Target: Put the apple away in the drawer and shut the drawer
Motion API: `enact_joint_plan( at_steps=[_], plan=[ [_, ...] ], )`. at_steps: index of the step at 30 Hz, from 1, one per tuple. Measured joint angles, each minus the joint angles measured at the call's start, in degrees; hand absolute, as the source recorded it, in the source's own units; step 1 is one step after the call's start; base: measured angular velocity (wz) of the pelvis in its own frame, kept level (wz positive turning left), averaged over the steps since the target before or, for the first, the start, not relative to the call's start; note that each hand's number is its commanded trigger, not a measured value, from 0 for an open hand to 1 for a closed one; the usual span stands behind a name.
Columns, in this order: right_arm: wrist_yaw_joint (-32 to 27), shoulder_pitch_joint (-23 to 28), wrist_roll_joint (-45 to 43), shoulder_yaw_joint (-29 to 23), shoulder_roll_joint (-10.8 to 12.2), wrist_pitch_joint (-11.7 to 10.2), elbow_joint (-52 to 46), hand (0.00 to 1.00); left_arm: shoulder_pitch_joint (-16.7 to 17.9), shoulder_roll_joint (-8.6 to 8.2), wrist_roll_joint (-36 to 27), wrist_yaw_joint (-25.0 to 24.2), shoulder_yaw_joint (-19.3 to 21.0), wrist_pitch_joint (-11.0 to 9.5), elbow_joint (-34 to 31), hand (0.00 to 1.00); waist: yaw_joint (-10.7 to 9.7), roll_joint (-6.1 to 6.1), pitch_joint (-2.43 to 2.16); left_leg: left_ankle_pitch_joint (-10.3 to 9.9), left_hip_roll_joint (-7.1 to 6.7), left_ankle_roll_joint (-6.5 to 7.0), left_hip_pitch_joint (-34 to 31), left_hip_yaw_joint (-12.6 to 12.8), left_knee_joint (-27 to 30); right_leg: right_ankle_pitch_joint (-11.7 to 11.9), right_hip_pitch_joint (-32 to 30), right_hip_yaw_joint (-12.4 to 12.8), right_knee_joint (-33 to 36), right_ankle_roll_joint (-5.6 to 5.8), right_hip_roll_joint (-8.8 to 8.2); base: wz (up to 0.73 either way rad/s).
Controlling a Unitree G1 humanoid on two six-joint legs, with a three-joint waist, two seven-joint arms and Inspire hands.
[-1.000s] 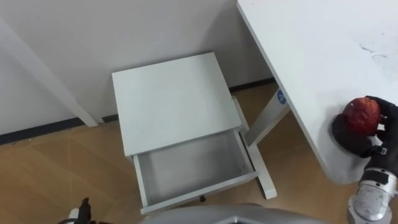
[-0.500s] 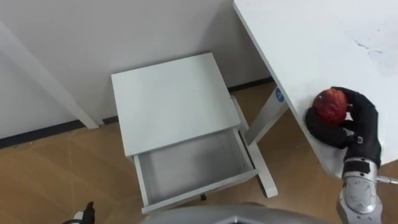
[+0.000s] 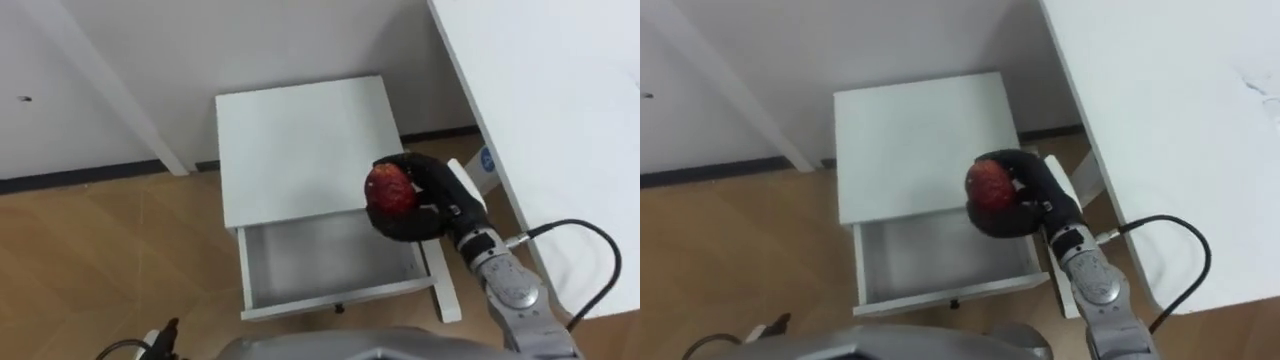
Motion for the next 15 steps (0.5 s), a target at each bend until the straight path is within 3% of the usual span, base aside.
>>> enact_joint_plan(
  at_steps=[10,11,13,15],
  plan=[
    [4.2,-1.0,0.0,0.8,-0.2,0.8,-1.3,1.0,-0.2,0.02,0.0,-1.4,-0.4,1.0,-0.1,0.0,0.5,-0.48,-0.07,0.0,-0.02,0.0,-0.7,-2.3,1.1,0.0,1.4,-2.6,-0.4,0.0,-0.25,0.12],
    [4.4,-1.0,0.0,0.8,-0.2,1.1,-1.4,0.84,-0.2,0.02,0.0,-1.4,-0.4,1.1,-0.1,0.0,0.4,-0.48,-0.07,0.0,-0.03,0.0,-0.8,-2.3,1.2,0.0,1.4,-2.8,-0.4,0.0,-0.29,0.03],
    [5.4,-1.0,-0.1,0.8,-0.3,1.6,-1.6,0.0,-0.2,0.02,0.0,-1.4,-0.4,1.5,-0.1,0.0,0.4,-0.51,-0.09,0.0,-0.11,0.01,-1.3,-2.5,1.8,0.0,1.4,-3.1,-0.4,0.0,-0.42,0.05],
    [5.6,-1.0,-0.1,0.8,-0.3,1.7,-1.6,0.0,-0.2,0.02,0.0,-1.5,-0.4,1.8,-0.1,0.0,0.4,-0.54,-0.08,0.0,-0.19,0.01,-1.4,-2.5,2.0,0.0,1.3,-3.2,-0.4,0.0,-0.51,0.0]
  ],
)
